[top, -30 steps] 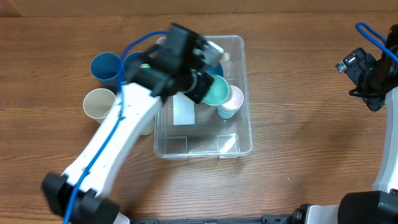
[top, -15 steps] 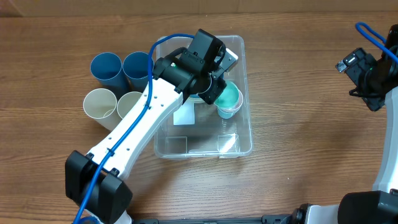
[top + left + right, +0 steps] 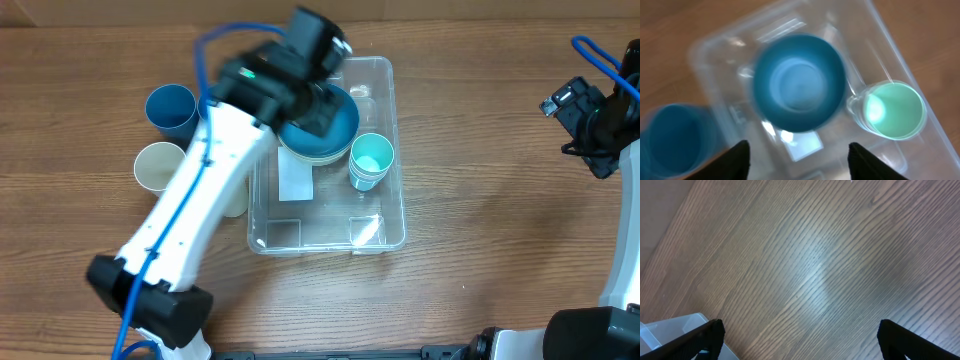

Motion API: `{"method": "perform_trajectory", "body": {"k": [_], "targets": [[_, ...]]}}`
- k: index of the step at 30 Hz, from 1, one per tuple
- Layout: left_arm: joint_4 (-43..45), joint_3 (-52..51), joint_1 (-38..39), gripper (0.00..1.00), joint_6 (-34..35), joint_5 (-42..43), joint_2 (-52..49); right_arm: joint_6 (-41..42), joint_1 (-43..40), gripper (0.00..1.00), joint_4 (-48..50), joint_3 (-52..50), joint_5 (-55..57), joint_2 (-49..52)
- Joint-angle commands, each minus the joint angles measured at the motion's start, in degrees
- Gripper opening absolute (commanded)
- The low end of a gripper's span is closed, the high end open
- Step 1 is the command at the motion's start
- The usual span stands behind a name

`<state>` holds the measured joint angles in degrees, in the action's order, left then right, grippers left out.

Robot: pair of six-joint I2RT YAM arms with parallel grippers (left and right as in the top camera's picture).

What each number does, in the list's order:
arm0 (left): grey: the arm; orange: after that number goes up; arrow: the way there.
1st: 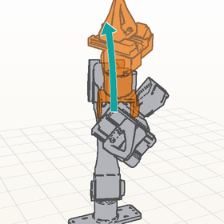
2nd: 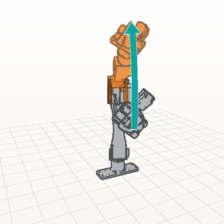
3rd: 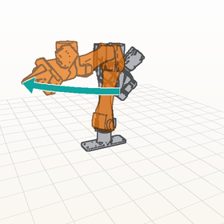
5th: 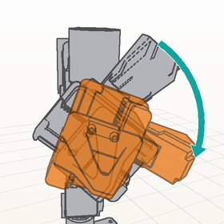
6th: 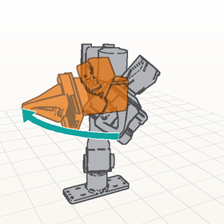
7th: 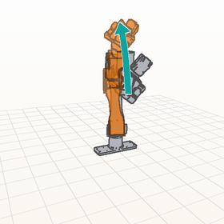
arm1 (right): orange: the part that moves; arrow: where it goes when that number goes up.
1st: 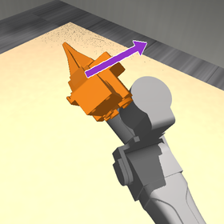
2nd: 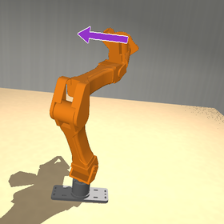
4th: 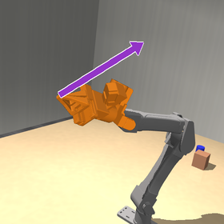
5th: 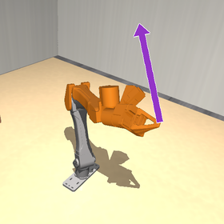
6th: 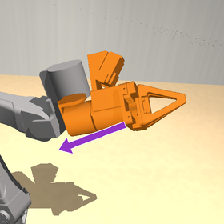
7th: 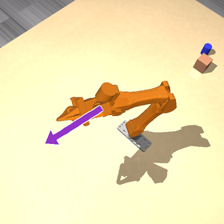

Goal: Pack container
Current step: 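Move the left gripper to the back dark blue cup and grasp it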

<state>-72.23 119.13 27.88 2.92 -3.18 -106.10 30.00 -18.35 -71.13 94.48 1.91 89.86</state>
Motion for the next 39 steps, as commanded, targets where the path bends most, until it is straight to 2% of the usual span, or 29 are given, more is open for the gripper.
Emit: {"method": "perform_trajectory", "body": {"k": [1,11,16,21,27,30,36,39], "targets": [[-4.6,7.2,-9.7,0.69,6.5,-3.0,0.9,0.3,0.0,1.00,0.3,0.4,0.3,-0.2],[-8.3,5.6,-36.7,0.72,6.9,11.9,0.2,0.3,0.0,1.00,0.3,0.4,0.3,-0.2],[-8.2,5.0,-41.6,0.76,5.8,11.9,-3.1,0.3,0.0,1.00,0.3,0.4,0.3,-0.2],[-8.1,5.0,-42.1,0.73,3.7,13.4,-9.5,0.3,0.0,1.00,0.3,0.4,0.3,-0.2],[-8.1,5.0,-42.0,0.61,3.3,13.7,-15.6,0.3,0.0,1.00,0.3,0.4,0.3,-0.2],[-7.9,5.0,-42.0,0.50,3.3,13.7,-17.9,0.3,0.0,1.00,0.3,0.4,0.3,-0.2],[-7.0,5.0,-42.0,0.18,3.1,13.2,-19.2,0.3,0.0,1.00,0.3,0.4,0.3,-0.2],[-7.0,5.0,-42.1,0.08,3.7,12.1,-19.1,0.3,0.0,1.00,0.3,0.4,0.3,-0.2]]}}
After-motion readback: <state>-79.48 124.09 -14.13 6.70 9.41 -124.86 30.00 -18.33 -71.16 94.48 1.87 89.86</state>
